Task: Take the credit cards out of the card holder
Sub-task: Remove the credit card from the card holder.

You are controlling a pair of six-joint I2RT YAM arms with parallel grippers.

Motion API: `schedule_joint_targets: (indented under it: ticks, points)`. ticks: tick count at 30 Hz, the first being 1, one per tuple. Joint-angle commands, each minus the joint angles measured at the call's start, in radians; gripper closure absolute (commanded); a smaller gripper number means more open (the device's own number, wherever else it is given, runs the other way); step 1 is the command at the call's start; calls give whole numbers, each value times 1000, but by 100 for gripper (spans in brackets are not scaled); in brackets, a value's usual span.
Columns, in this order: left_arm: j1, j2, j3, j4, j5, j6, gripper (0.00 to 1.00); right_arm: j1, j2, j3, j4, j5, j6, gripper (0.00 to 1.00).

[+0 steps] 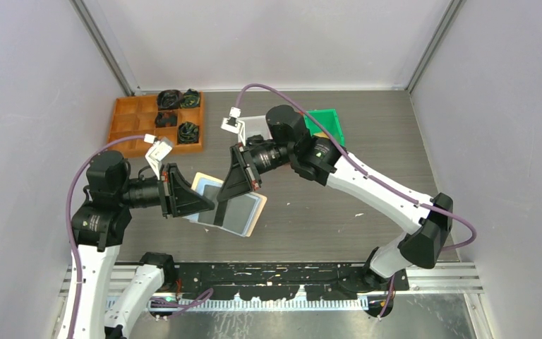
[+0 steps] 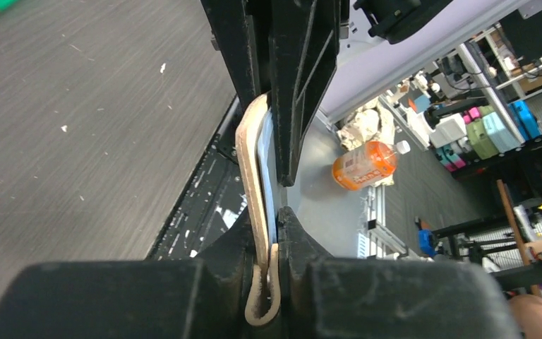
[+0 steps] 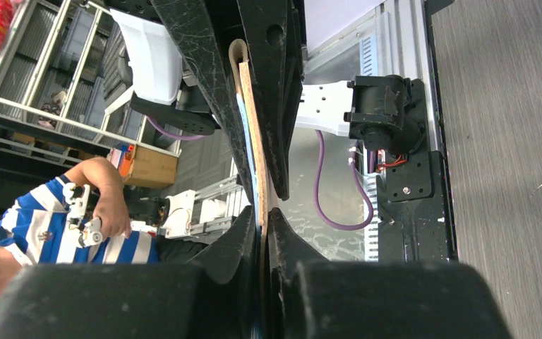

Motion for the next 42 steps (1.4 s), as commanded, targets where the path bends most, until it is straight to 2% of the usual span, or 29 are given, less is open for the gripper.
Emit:
schedule_joint_targets:
  ticks: [1, 3, 5, 9, 12, 16, 20, 22, 30, 42]
  points:
    - [1, 8, 4, 27, 61, 11, 99, -22, 5, 61, 64, -38, 0, 74]
    - [2, 9, -8, 52, 39, -9, 100, -55, 0, 42, 94, -19, 34, 51]
    - [2, 11, -32, 96, 18, -51, 100, -131, -19, -3, 193, 22, 117, 35]
    - [2, 17, -67, 195, -89, -148, 100, -275, -100, -137, 495, 91, 364, 34]
    - [3, 19, -85, 273, -172, -232, 100, -305, -170, -176, 466, 188, 341, 36]
    - [3, 15, -113, 372, -263, -330, 100, -305, -237, -256, 479, 222, 364, 41]
    - [3, 20, -124, 419, -336, -398, 100, -294, -285, -381, 635, 214, 478, 44]
    - [3, 25, -135, 462, -347, -439, 100, -272, -297, -423, 681, 210, 502, 44]
    - [3, 33, -154, 572, -331, -576, 100, -153, -234, -459, 690, 207, 474, 44]
    - [3, 15, -135, 582, -296, -612, 100, -105, -129, -432, 814, 192, 524, 49]
